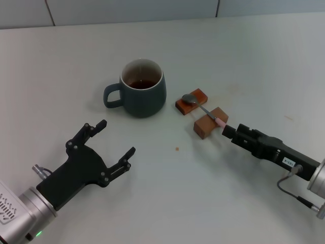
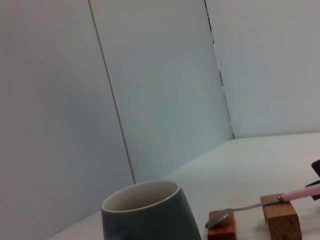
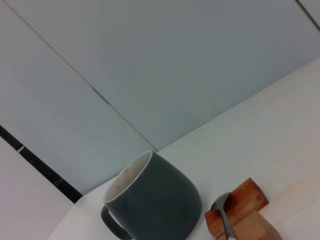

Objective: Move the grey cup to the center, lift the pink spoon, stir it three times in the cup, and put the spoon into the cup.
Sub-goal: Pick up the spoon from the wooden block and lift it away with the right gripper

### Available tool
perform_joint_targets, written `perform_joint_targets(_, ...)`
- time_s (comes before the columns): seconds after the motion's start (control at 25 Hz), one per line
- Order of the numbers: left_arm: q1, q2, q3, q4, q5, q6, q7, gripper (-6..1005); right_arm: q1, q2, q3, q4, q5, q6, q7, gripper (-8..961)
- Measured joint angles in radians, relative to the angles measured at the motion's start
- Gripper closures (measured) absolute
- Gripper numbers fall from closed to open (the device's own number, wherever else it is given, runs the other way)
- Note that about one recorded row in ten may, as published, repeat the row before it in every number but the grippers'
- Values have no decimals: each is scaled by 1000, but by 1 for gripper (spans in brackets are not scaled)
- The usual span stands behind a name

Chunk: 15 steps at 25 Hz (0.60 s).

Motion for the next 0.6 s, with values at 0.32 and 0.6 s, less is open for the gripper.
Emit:
perform_joint_targets(0.32,3,0,2,0,0,-4,0,147,33,1,-9,8,0,40,3,196)
perform_joint_targets(0.6,6,0,9,0,0,-4,0,149,42,3,-24,9,-1,57,13,212)
